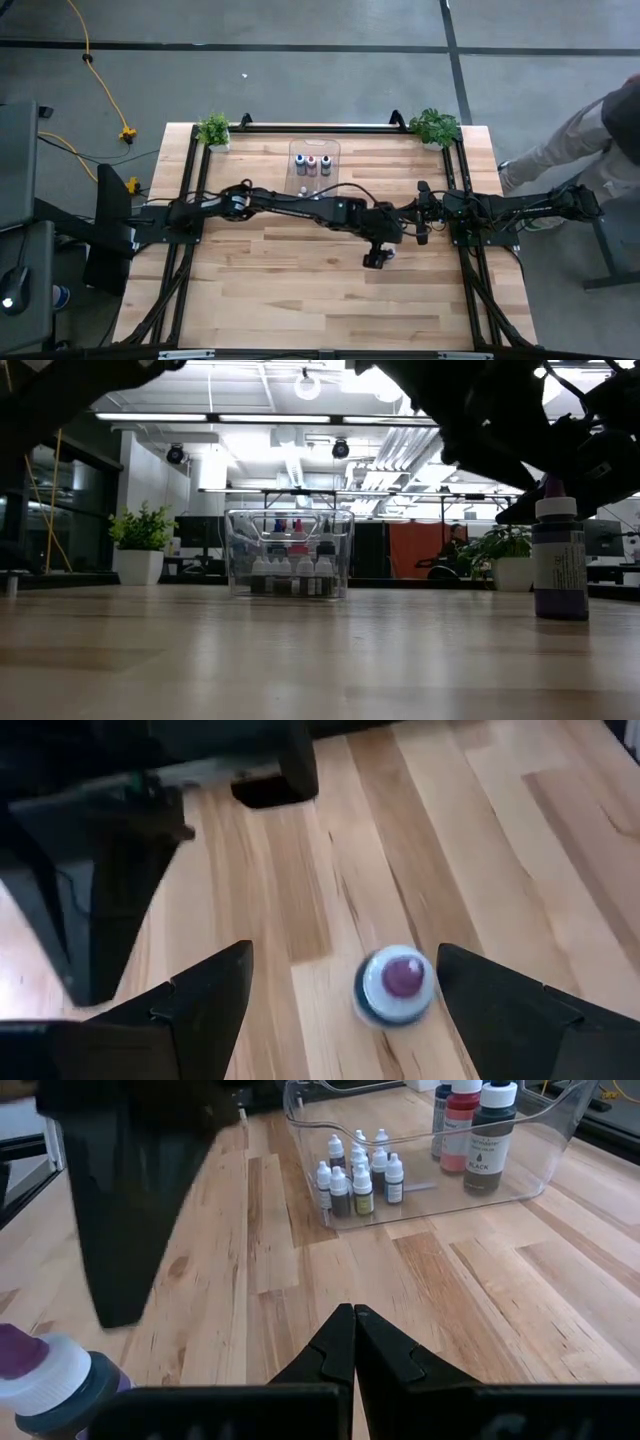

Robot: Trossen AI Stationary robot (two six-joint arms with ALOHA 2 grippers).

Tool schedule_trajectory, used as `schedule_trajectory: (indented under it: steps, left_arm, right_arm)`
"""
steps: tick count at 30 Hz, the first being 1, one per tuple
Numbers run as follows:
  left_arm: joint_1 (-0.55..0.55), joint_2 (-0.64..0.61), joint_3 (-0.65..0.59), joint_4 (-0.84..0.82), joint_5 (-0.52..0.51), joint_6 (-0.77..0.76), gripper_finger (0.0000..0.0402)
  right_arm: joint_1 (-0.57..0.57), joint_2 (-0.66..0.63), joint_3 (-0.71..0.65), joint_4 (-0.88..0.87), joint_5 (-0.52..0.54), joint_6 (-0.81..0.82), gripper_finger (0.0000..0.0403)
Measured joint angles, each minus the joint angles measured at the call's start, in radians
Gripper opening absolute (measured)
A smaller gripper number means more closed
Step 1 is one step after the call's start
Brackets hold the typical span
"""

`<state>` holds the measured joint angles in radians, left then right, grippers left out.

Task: Pick & Place food coloring
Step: Put the large purple food coloring into the transparent bin

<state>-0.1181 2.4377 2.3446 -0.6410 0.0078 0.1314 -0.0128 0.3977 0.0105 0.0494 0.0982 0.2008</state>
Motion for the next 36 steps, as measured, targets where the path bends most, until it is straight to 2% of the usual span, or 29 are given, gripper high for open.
schedule_trajectory:
  steps: [7,22,36]
  left_arm:
    - [0.000,0.022,0.000,-0.036,-0.002,0.003,0.0310]
    - [0.000,0.031,0.000,-0.003,0.035,0.001,0.0310]
    - [0.013,0.028,-0.001,-0.012,0.011,0.002,0.0310]
  right_arm:
    - [0.000,0.000,0.000,-0.001,0.000,0.000,0.0000]
    - [0.000,0.001,0.000,0.000,0.000,0.000,0.0000]
    - [0.000,0.001,0.000,0.000,0.000,0.000,0.0000]
